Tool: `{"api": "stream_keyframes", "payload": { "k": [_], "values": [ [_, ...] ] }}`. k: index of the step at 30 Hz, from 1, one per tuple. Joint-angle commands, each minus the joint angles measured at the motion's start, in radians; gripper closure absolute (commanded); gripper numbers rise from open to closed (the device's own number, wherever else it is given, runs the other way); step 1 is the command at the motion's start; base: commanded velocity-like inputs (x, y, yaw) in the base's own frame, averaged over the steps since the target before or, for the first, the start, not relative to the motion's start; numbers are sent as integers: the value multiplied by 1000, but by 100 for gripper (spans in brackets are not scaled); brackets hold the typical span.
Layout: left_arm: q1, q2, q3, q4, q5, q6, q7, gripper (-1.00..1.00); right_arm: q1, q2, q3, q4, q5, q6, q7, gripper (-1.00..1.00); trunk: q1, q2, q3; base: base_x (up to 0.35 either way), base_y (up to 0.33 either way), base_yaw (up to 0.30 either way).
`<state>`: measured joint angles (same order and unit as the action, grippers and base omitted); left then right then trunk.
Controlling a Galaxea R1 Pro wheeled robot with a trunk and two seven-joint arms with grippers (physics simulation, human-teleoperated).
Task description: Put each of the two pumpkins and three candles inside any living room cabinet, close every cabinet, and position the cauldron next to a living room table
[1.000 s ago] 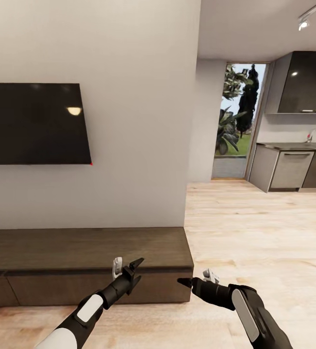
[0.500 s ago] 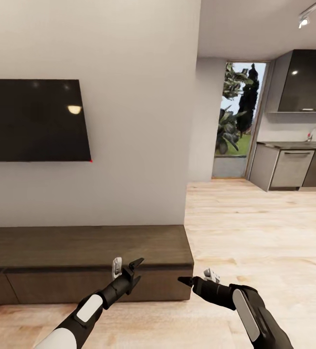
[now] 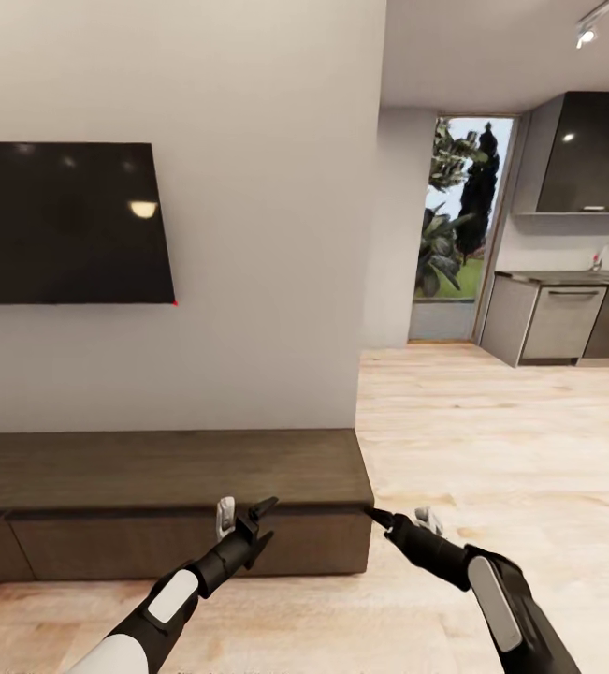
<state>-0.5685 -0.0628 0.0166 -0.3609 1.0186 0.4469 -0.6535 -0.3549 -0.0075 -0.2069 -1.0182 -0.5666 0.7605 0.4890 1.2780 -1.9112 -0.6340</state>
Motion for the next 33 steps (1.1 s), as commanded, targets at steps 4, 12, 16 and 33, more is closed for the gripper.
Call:
{"api": "stream_keyframes", "payload": {
  "k": [4,12,16,33],
  "values": [
    [-1,0,1,2,6,9,-53,-100,-7,-36,-8,-6,-58,17,4,-100,15,-29,-14,0,0,0],
    [-1,1,0,2,6,9,-70,-100,-17,-72,-9,-60,-86,142,21,-100,46,-85,-39,0,0,0],
    [-1,0,0,1,6,8,-72,-100,-18,-74,-7,-74,-88,205,59,-100,61,-113,-51,0,0,0],
    [-1,-1,0,2,1,1,-66,-100,-25,-73,61,-325,-87,287,82,-100,107,-197,-89,0,0,0]
  ]
}}
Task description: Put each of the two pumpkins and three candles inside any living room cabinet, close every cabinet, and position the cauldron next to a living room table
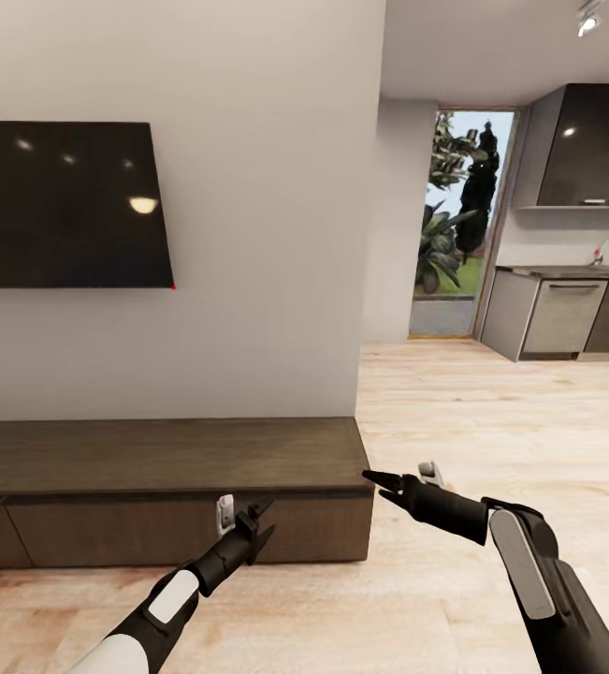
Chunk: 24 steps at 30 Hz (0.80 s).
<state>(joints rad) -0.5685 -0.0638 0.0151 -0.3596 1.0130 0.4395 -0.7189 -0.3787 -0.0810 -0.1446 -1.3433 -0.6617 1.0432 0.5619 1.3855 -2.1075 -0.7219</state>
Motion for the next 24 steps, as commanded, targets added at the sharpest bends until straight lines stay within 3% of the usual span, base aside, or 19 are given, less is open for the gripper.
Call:
{"api": "stream_keyframes", "payload": {
  "k": [1,5,8,11,17,24],
  "values": [
    [-1,0,2,0,6,9,-1,-100,-1,1,6,-4,8,4,9,-100,0,0,-1,0,0,0],
    [-1,0,2,-1,8,10,-4,-100,-1,2,48,-8,9,4,8,-100,0,0,-1,0,0,0],
    [-1,1,2,-2,9,10,-7,-100,1,3,123,-9,12,4,8,-100,0,0,-1,0,0,0],
    [-1,1,1,-3,10,10,-37,-100,1,3,173,-10,14,4,9,-100,0,0,-1,0,0,0],
    [-1,0,1,-1,11,-8,-99,-100,1,3,192,-10,14,4,8,-100,0,0,-1,0,0,0],
    [-1,-2,2,24,12,-93,-98,-100,1,4,195,-10,13,4,9,-100,0,0,-1,0,0,0]
  ]
}}
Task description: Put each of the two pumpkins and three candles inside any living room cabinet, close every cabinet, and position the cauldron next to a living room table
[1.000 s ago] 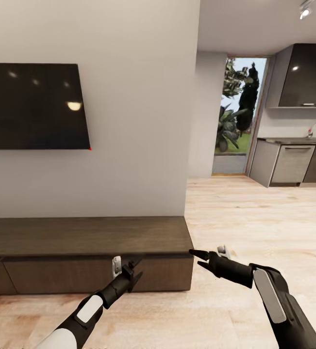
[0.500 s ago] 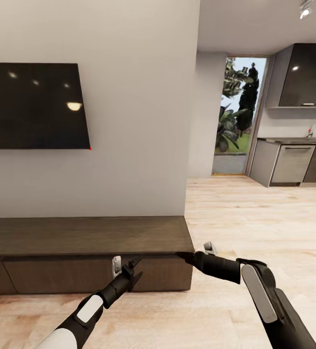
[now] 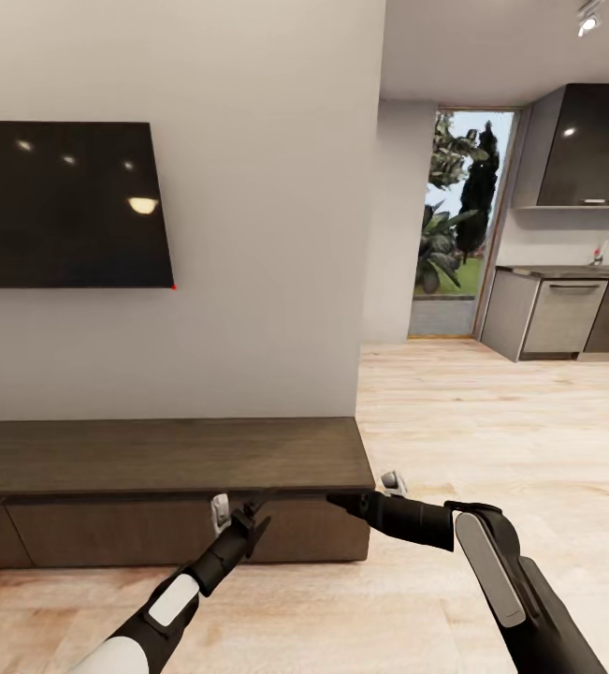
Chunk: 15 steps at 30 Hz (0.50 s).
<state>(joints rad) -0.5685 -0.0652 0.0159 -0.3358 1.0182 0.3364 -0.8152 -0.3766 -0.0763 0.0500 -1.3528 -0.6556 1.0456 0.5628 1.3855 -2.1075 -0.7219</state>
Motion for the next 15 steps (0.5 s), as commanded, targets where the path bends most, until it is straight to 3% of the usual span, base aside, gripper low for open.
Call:
{"api": "stream_keyframes", "payload": {
  "k": [1,8,15],
  "values": [
    [-1,0,2,4,6,5,-1,-100,-1,0,0,0,7,2,8,-100,0,0,-1,0,0,0],
    [-1,1,12,40,6,-16,4,-100,-1,-2,0,0,8,2,8,-100,0,0,-1,36,-23,0],
    [-1,1,56,44,4,-19,30,-100,-1,-2,-6,0,4,2,8,-100,0,0,-1,141,-98,0]
  ]
}}
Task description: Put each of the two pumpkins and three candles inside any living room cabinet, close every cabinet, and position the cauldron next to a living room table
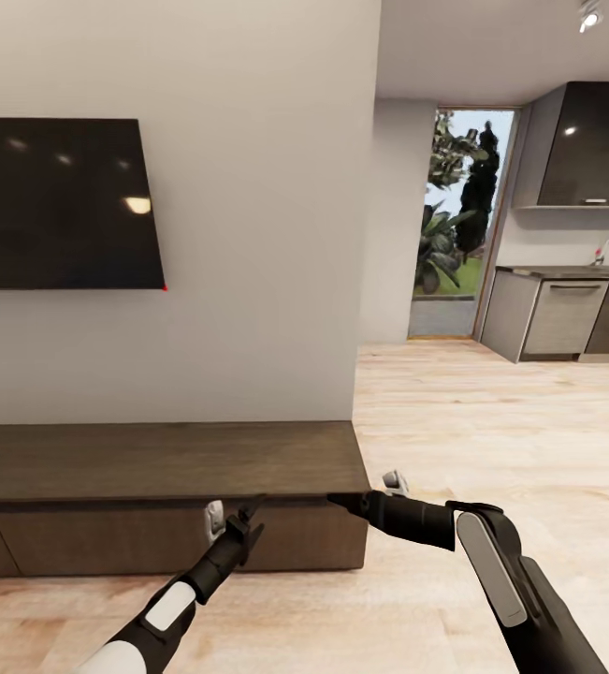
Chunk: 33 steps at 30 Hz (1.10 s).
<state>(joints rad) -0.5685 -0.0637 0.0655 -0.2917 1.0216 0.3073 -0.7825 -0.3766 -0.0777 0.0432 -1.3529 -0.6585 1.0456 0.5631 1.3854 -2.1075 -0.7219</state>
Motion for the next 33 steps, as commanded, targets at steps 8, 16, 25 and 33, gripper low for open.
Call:
{"api": "stream_keyframes", "payload": {
  "k": [8,16,25,33],
  "values": [
    [-1,9,32,-2,21,16,-5,-100,-1,-1,3,0,5,2,8,-100,4,-7,-4,7,-6,0],
    [-1,10,50,-9,37,18,-9,-100,1,-1,3,0,5,2,8,-100,34,-63,-29,0,0,0],
    [-1,28,45,-13,27,25,-8,-100,1,-1,3,0,8,2,7,-100,69,-126,-57,0,0,0],
    [-1,33,45,-14,25,56,-9,-100,1,-1,3,0,11,2,6,-100,96,-175,-79,0,0,0]
  ]
}}
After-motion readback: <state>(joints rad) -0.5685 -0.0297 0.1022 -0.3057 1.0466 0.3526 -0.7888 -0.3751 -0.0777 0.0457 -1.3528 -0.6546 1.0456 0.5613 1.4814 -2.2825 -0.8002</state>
